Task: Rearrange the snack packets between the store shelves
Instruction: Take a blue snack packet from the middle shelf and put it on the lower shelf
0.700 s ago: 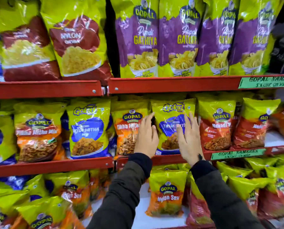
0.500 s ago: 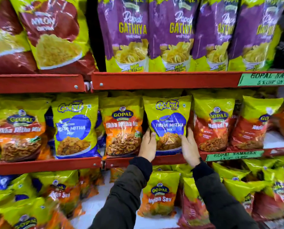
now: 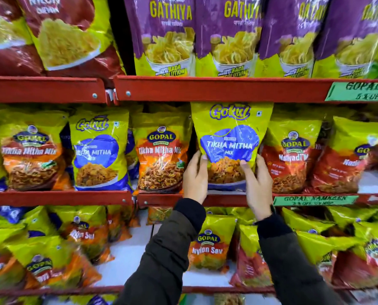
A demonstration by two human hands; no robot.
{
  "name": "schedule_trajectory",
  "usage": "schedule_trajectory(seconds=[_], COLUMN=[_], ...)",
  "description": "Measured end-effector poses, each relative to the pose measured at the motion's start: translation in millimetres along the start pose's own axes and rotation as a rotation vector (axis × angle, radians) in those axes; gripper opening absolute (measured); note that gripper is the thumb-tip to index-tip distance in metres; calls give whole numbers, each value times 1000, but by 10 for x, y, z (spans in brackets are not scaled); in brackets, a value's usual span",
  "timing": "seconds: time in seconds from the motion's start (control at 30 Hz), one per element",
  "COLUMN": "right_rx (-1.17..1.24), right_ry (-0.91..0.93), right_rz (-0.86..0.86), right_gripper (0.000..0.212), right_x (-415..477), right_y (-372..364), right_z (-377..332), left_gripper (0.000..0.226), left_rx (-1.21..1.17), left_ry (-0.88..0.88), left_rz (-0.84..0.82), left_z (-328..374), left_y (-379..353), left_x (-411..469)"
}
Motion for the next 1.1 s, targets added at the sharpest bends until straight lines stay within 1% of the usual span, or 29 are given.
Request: schedule_trajectory(seconds=[0.1, 0.2, 0.27, 0.33, 0.43, 0.5, 0.57, 0.63, 0.73, 0.77, 0.87, 0.9, 1.0, 1.1], right_rx=[-1, -7, -28, -61, -87, -82, -77, -100, -130, -147, -179, -180, -202, -204], right_ry=[35, 29, 18, -11, -86, -135, -199, -286, -417, -461, -593, -637, -709, -769], right_rz=[32, 22, -24, -80, -190, -260, -325, -376, -434, -457, -478, -470, -448, -468], right_gripper=[39, 46, 50, 52, 49, 48, 50, 54, 48, 50, 68, 66, 47, 43], right_x=[-314, -688, -958, -1233, -1648, -1889, -2127, -2342, -2529, -2557, -2546, -2506, -2344, -2249], right_y=[-20, -187, -337, -493, -768, -937, -1140, -1328, -1603, -1705, -1981, -2067, -2284, -2426], right_z=[-115, -13, 136, 299, 535, 678, 865, 1062, 1381, 1481, 1790, 1847, 1996, 2099], left_gripper=[51, 46, 44, 45, 45, 37, 29, 29, 34, 35, 37, 39, 44, 39], left_rx=[63, 110, 131, 161, 207, 229, 236, 239, 239, 237, 241, 247, 263, 297], left_ry=[-19, 26, 67, 142, 264, 320, 360, 410, 507, 541, 628, 645, 729, 785], left_rz=[90, 233, 295, 320, 366, 391, 389, 376, 341, 316, 218, 192, 123, 30], left_z=[-9, -149, -331, -602, -1087, -1353, -1597, -1870, -2281, -2391, -2695, -2791, -3116, -3323], left_y=[276, 591, 800, 1021, 1388, 1588, 1763, 1923, 2112, 2165, 2233, 2233, 2236, 2240], left_x=[-256, -584, -772, -958, -1277, -1477, -1620, -1708, -1717, -1671, -1455, -1371, -1175, -1053])
Point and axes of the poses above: each hand's wrist, its own x-axis towards the middle knuckle, its own y-axis out of the back of the hand, z = x × y, the point moved 5 cm from there along x, towards the middle knuckle, and after that the axes turned 3 degrees about x, right-handed, at the moved point
